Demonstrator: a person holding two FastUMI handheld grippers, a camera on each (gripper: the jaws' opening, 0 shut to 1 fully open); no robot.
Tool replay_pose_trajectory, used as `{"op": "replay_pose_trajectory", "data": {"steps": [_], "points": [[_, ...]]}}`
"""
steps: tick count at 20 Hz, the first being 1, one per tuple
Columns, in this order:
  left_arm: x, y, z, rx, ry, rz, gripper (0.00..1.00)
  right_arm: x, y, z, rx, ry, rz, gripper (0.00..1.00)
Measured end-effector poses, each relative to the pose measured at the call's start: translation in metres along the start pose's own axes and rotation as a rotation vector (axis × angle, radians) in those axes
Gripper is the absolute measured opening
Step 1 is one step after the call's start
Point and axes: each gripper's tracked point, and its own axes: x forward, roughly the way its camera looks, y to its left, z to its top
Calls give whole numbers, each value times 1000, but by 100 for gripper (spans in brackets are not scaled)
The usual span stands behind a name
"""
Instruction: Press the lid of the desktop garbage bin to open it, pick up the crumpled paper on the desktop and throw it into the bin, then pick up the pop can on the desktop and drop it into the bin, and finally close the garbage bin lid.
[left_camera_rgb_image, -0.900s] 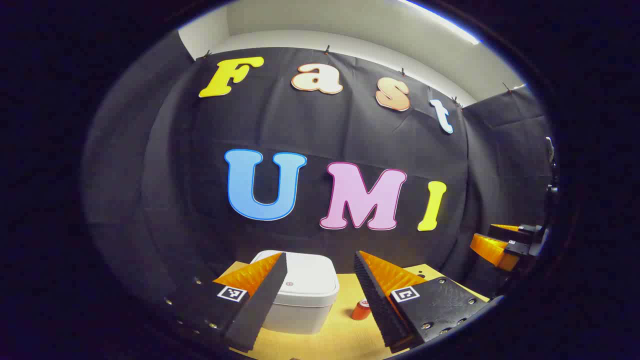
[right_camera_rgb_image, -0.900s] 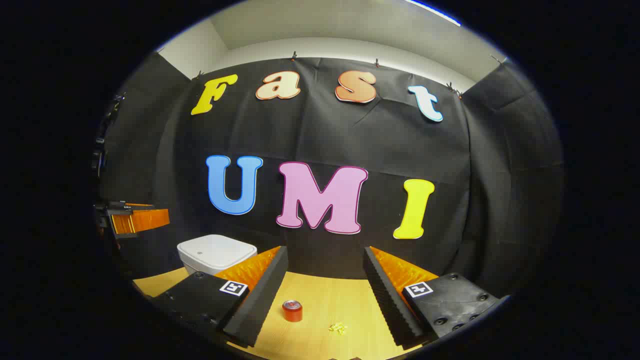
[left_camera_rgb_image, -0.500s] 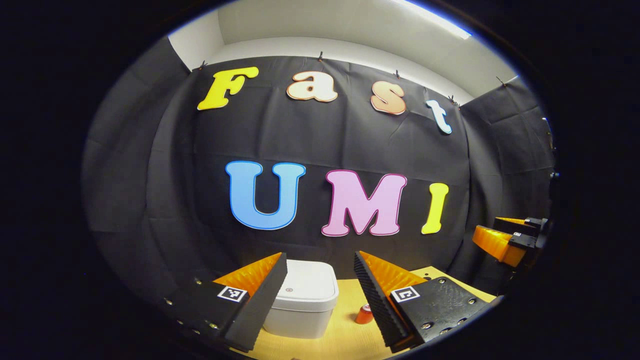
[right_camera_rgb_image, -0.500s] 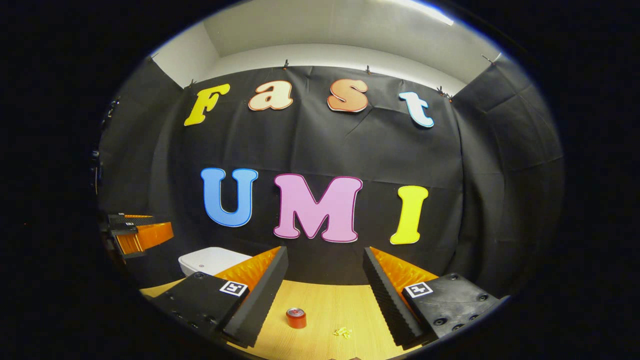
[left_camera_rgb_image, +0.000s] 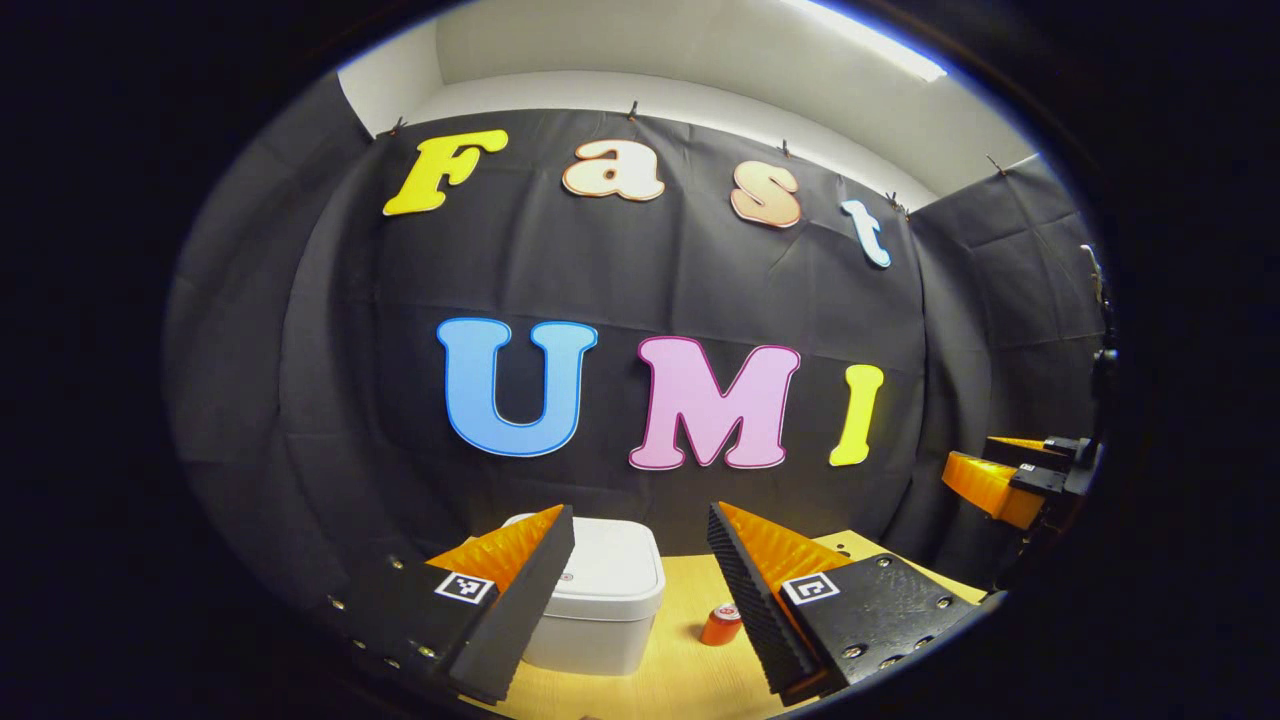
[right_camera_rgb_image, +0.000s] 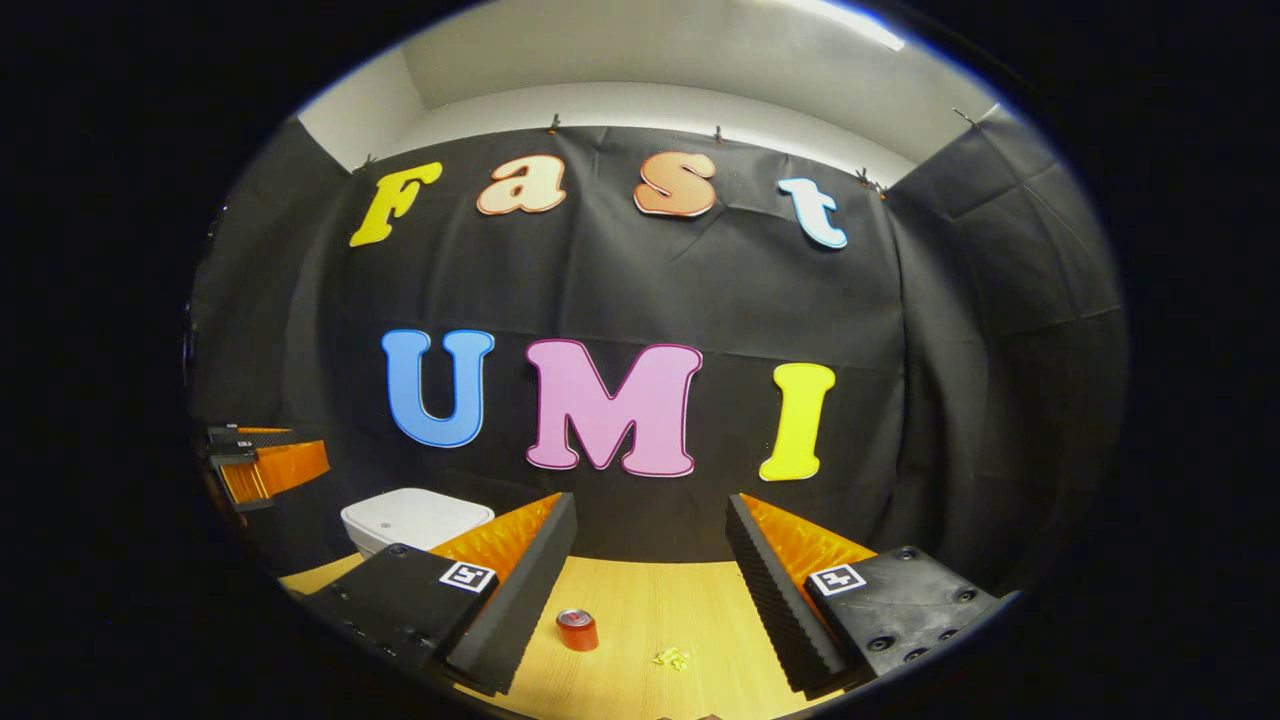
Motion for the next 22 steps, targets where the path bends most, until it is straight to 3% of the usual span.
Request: {"op": "replay_pose_trajectory", "data": {"steps": [16,18,19,21,22], "points": [[46,24,-24,-43,63,38,89,0,5,-19,-15,28,15,100],[56,32,-28,-24,56,41,82,2,5,-22,-18,33,17,98],[63,35,-30,-11,57,42,67,3,5,-23,-17,36,20,98],[78,44,-39,33,72,53,63,5,6,-24,-18,40,26,98],[83,51,-44,47,78,70,53,6,7,-25,-21,43,30,98]]}}
